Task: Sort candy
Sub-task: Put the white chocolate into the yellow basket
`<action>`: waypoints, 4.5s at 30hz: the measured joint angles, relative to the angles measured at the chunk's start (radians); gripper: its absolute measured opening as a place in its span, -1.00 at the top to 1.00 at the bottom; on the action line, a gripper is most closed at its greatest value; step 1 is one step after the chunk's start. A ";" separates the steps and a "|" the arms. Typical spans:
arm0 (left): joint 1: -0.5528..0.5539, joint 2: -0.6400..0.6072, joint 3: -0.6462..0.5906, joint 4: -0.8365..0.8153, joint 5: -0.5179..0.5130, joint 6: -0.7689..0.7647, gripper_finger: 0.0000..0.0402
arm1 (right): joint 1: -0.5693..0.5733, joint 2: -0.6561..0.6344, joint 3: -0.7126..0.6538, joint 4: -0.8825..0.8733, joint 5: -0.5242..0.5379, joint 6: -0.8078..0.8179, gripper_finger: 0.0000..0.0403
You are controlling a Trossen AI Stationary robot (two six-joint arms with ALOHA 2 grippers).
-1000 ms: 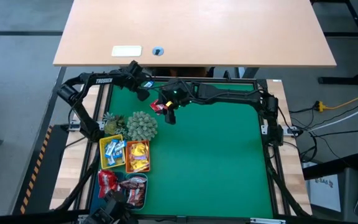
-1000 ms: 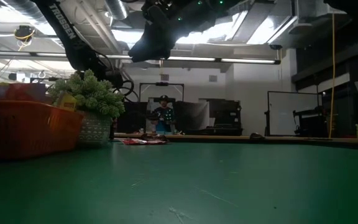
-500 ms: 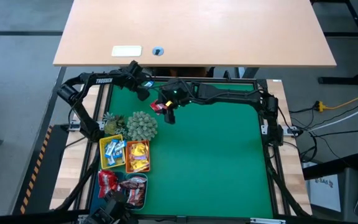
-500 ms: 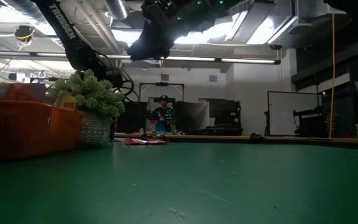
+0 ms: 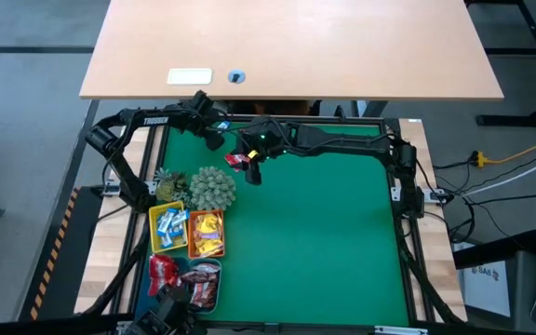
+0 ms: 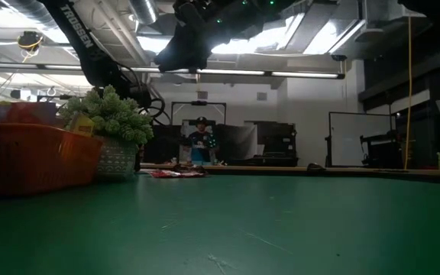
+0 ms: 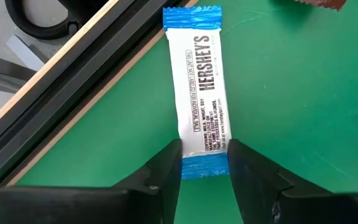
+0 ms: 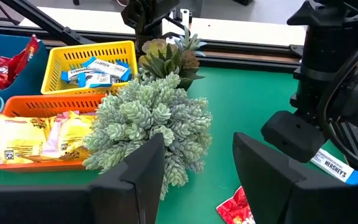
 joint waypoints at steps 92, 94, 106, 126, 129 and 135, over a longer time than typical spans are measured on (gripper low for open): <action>-0.078 0.035 0.011 0.098 -0.060 -0.249 -0.03 | 0.000 0.000 0.000 -0.019 -0.001 -0.001 0.07; -0.078 0.035 0.011 0.097 -0.059 -0.248 -0.03 | 0.000 0.000 0.000 -0.019 -0.001 -0.001 0.07; -0.133 0.068 0.049 -0.001 -0.122 -0.139 0.00 | 0.000 0.000 0.000 -0.018 -0.001 -0.001 0.07; -0.102 0.097 0.089 -0.016 -0.112 -0.194 0.42 | 0.000 0.000 0.000 -0.027 -0.008 -0.001 0.07; -0.102 0.097 0.089 -0.016 -0.112 -0.194 0.43 | 0.000 0.000 0.000 -0.027 -0.008 -0.001 0.07; -0.102 0.096 0.089 -0.018 -0.116 -0.187 0.43 | 0.000 0.000 0.000 -0.028 -0.008 -0.001 0.07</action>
